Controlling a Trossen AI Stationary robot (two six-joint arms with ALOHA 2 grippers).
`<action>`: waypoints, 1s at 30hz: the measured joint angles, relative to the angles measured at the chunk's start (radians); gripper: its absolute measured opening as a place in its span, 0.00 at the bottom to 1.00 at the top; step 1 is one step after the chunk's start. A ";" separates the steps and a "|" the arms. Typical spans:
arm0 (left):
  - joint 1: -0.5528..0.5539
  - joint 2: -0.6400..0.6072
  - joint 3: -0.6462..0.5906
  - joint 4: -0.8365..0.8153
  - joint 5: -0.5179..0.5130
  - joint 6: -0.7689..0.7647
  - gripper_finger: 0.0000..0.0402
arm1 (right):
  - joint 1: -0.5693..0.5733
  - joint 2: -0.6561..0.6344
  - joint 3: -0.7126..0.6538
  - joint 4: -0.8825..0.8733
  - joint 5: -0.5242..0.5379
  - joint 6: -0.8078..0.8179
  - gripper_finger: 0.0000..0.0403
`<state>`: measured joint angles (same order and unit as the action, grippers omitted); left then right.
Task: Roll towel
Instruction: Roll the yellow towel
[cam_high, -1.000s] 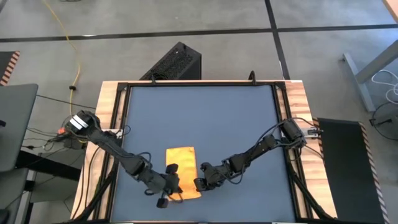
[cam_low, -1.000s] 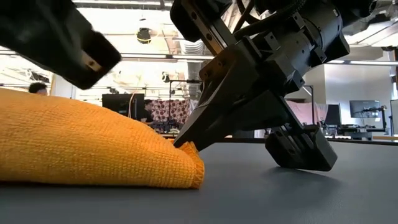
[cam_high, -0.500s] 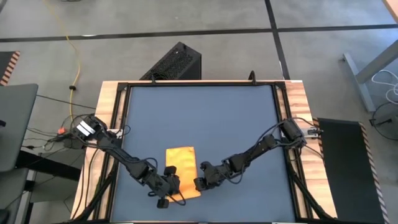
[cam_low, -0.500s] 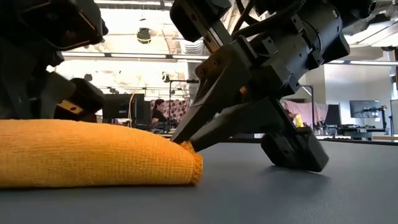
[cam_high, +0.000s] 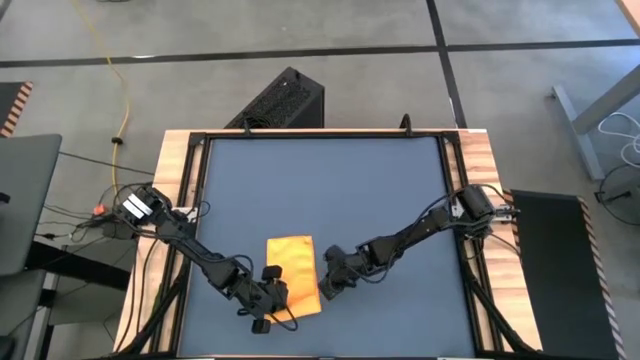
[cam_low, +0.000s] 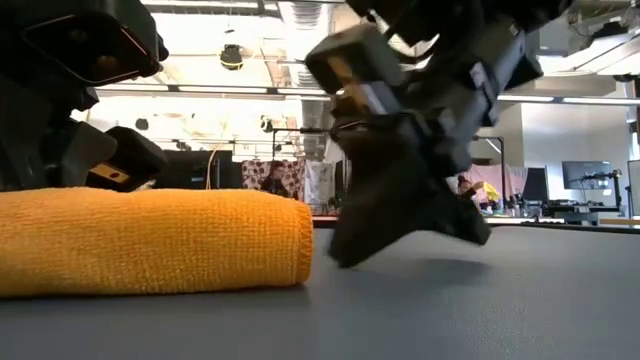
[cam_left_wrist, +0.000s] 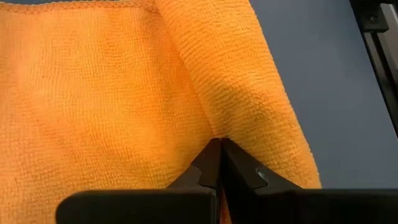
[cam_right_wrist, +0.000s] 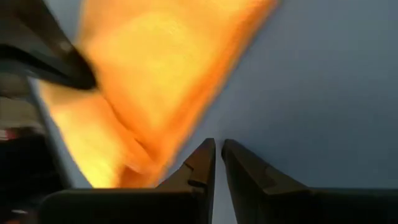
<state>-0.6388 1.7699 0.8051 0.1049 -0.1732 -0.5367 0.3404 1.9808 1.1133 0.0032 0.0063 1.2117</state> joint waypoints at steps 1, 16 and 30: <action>-0.001 0.000 0.000 0.000 -0.003 -0.001 0.00 | -0.002 -0.012 0.000 -0.039 0.000 -0.016 0.17; 0.002 -0.001 -0.032 0.017 0.012 -0.008 0.00 | 0.239 -0.083 0.001 0.261 0.175 -1.055 0.17; 0.022 -0.001 -0.033 0.022 0.051 -0.004 0.00 | 0.214 -0.042 0.109 0.051 0.229 -1.294 0.30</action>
<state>-0.6166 1.7687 0.7723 0.1270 -0.1226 -0.5406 0.5549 1.9392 1.2222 0.0537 0.2357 -0.0825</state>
